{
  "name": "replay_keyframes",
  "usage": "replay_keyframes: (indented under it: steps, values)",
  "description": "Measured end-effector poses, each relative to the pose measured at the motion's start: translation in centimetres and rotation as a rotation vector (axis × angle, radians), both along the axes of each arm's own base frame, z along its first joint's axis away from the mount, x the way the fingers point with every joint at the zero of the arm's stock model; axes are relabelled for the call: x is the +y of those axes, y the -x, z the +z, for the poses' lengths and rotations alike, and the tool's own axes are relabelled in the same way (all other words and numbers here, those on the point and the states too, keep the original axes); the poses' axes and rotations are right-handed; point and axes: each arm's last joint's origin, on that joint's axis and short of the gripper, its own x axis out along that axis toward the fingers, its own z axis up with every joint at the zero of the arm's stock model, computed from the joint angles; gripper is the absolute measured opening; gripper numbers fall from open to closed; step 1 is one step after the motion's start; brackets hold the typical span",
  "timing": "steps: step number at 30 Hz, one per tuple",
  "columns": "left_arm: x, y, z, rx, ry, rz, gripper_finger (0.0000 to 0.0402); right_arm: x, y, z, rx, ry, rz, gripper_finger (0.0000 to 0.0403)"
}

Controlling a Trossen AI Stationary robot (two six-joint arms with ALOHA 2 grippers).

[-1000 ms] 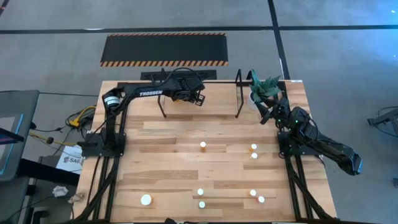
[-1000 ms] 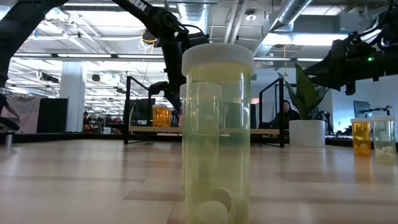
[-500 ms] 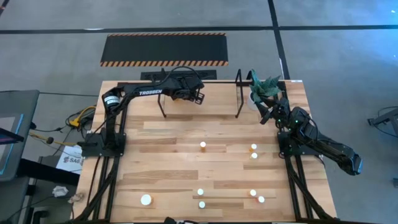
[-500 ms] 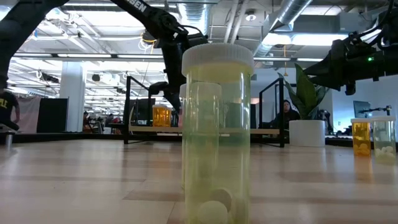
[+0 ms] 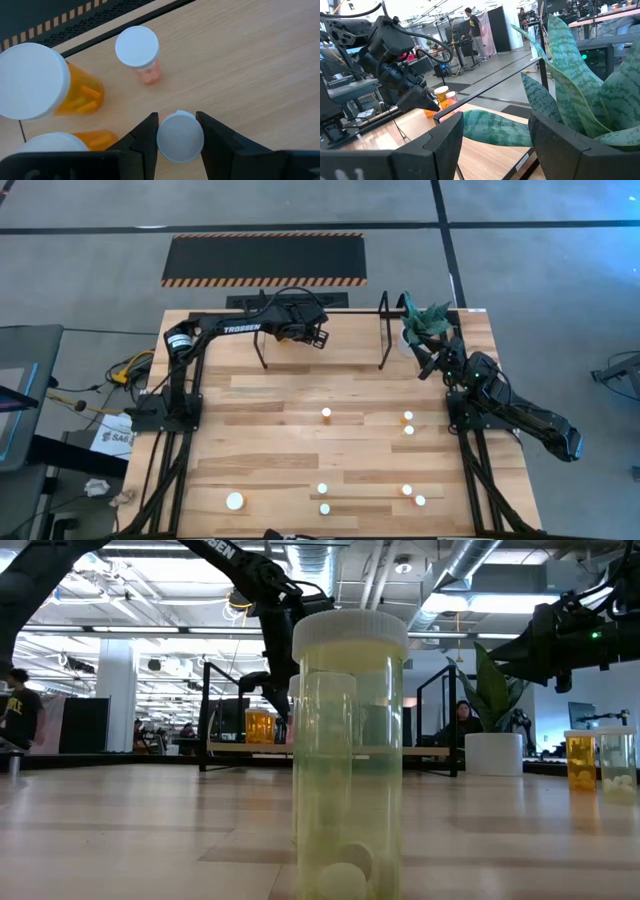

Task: Pick and place medicine bottles onto shelf by color
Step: Put the top red pill bottle on the shelf aligned with the other red pill bottle

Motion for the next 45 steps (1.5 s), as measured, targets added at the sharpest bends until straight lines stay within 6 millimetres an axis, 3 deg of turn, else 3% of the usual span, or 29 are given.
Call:
replay_keyframes:
  steps: [26, 39, 45]
  values:
    - [0.0, -0.1, 0.0, -0.005, -0.008, 0.002, 0.0106, 0.0, 0.0, 0.0, 0.0, 0.0, 0.0, 0.0249]
    - [0.1, -0.1, 0.1, -0.002, -0.026, -0.01, 0.0145, 0.0, 0.0, 0.0, 0.0, 0.0, 0.0, 0.0249]
    - [0.4, -0.3, 1.3, -0.02, -0.057, -0.023, 0.0167, 0.0, 0.0, 0.0, 0.0, 0.0, 0.0, 0.0249]
